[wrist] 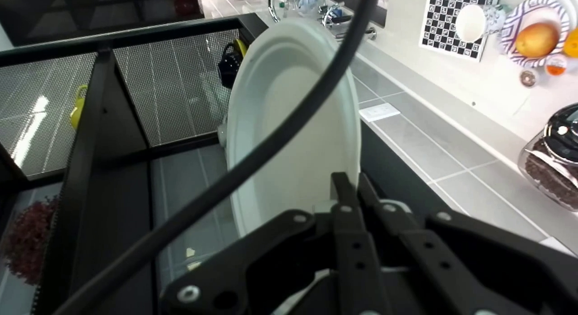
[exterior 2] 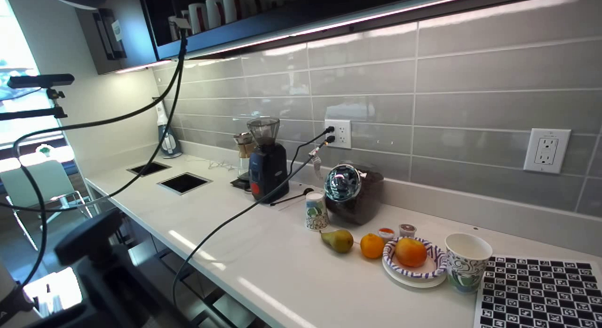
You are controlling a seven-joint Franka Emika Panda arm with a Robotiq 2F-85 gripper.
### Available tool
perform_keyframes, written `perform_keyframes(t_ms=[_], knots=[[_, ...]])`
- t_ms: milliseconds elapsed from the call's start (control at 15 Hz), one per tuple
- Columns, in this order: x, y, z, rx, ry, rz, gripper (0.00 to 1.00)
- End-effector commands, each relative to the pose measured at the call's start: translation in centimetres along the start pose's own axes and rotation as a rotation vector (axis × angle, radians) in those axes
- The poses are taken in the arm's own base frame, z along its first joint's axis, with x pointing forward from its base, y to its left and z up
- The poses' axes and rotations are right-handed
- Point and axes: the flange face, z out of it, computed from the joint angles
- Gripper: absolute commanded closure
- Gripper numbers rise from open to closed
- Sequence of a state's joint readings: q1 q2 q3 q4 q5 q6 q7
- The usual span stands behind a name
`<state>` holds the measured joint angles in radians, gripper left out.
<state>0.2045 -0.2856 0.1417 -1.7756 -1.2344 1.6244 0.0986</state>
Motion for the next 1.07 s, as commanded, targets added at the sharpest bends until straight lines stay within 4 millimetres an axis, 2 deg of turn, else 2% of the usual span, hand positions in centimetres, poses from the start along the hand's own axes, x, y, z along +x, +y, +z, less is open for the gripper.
perform_keyframes(t_ms=[0,67,267,533,733,1000], knots=[[2.6,1.0,1.3,0.027,0.041,-0.009,0.99],[1.2,0.3,0.6,0.011,0.023,-0.008,0.96],[2.2,0.2,1.3,0.015,0.027,-0.006,0.96],[1.9,0.6,1.3,0.083,0.037,-0.034,0.99],[2.4,2.9,2.5,0.194,0.110,-0.058,0.99],[2.9,5.7,3.9,0.213,0.153,-0.108,0.99]])
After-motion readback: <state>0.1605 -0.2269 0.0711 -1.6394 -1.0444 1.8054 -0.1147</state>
